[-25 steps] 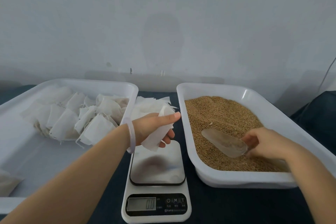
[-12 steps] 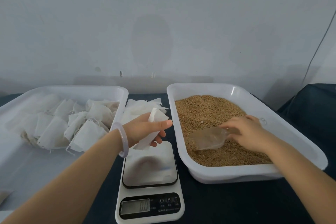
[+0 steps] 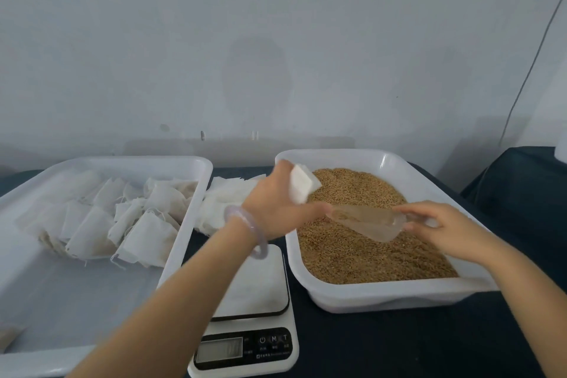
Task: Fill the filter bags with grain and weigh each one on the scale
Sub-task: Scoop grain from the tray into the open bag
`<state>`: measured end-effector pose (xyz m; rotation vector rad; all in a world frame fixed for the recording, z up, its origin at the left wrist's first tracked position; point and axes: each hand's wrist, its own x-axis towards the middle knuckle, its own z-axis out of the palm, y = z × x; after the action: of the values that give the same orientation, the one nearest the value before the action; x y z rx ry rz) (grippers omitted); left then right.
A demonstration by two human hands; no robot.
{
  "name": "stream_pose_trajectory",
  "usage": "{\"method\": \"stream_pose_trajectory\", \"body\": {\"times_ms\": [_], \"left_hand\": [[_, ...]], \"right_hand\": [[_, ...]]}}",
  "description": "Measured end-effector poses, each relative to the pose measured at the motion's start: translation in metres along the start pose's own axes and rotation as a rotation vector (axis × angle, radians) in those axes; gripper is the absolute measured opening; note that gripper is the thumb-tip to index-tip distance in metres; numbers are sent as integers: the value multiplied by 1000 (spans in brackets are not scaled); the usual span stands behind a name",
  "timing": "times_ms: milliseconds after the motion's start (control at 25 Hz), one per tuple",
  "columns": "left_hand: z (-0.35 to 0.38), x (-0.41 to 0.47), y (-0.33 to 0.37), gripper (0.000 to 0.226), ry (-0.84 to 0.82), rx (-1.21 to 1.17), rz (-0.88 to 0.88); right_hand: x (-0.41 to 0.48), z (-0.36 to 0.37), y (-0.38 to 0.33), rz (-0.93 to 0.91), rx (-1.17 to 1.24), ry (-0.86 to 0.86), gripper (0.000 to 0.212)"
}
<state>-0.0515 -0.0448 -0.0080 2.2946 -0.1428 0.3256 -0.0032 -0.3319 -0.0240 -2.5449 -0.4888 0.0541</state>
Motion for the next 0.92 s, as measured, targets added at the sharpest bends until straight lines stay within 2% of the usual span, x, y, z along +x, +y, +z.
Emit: {"method": "stream_pose_trajectory", "body": {"times_ms": [120,320,760,920], "left_hand": [[39,8,18,57,-83,89,22],[70,12,15,59,-154,-38,-87],[73,13,14,75,-322,95,-126],[73,11,17,81,-307,100,-127]], "right_hand": [[-15,-28,-2,-14,-17,95,33],[-35,-66,-1,-23,4,206,24],[-5,-69,-45,-208,-464,209,27],[1,-74,-60,-269,-551,229,29]]}}
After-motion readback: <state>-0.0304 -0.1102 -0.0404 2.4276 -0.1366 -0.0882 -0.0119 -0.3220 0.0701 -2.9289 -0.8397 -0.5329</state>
